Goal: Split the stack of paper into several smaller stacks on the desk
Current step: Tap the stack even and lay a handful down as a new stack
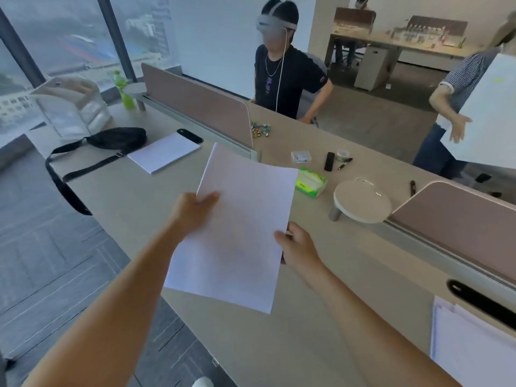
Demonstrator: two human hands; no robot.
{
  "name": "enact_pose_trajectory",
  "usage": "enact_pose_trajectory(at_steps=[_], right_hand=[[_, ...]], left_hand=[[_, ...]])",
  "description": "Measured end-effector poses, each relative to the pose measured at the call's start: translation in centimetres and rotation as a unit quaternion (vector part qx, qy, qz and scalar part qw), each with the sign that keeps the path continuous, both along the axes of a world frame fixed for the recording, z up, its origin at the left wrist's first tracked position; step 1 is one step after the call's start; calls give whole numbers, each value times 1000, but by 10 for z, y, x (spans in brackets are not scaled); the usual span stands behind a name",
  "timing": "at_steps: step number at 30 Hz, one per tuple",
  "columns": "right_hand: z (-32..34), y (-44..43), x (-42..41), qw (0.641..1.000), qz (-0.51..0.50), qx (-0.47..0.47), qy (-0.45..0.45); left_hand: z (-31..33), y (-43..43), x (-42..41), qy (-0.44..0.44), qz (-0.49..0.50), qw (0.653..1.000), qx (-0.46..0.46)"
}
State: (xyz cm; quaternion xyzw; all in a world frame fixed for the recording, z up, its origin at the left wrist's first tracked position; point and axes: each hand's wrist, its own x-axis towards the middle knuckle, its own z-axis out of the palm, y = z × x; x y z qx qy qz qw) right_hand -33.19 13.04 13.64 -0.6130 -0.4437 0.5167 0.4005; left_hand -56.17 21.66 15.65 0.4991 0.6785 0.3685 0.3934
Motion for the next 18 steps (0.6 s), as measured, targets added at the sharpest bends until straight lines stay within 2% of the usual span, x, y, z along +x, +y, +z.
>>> enact_pose_trajectory(at_steps=[10, 18], right_hand=[[-65, 137, -86, 985, 14, -162, -53], [-131, 240, -116, 964, -105, -239, -56]], left_hand=[[-107, 140, -84, 8, -40, 995, -93], [-180, 290, -80, 23, -141, 974, -173]])
